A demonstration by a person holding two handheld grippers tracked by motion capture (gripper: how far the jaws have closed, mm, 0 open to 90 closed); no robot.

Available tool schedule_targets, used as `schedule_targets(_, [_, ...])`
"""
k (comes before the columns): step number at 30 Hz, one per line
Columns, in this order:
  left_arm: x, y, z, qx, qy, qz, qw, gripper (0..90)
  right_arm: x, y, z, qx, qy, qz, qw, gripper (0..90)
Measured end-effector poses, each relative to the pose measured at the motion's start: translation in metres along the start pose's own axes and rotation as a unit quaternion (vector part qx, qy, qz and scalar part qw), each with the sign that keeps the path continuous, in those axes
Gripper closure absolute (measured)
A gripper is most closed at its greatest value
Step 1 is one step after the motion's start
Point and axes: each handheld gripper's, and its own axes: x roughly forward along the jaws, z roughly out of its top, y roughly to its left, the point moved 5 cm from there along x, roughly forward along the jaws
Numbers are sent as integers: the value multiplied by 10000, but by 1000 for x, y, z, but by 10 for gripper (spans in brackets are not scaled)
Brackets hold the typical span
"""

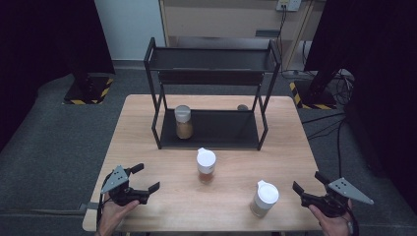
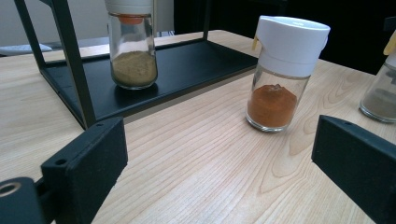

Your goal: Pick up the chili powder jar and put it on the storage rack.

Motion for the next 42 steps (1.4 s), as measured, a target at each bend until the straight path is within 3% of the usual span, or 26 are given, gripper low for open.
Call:
schedule_targets(7, [1, 0, 0, -25, 43, -13, 10000, 27, -5, 0, 14, 153, -11, 243, 9996, 56])
schedule_targets(16, [1, 0, 0, -49, 33, -18, 10000, 26, -7, 19, 51, -30, 98, 513, 9986, 64])
schedule_targets(27, [2, -1, 0, -21, 52, -18, 10000, 26, 9, 37, 76, -163, 287, 833, 9960, 68])
schedule_targets(42, [2, -2, 1, 24, 79, 1, 10000, 20, 46, 68, 104, -430, 667, 1303, 9883, 80])
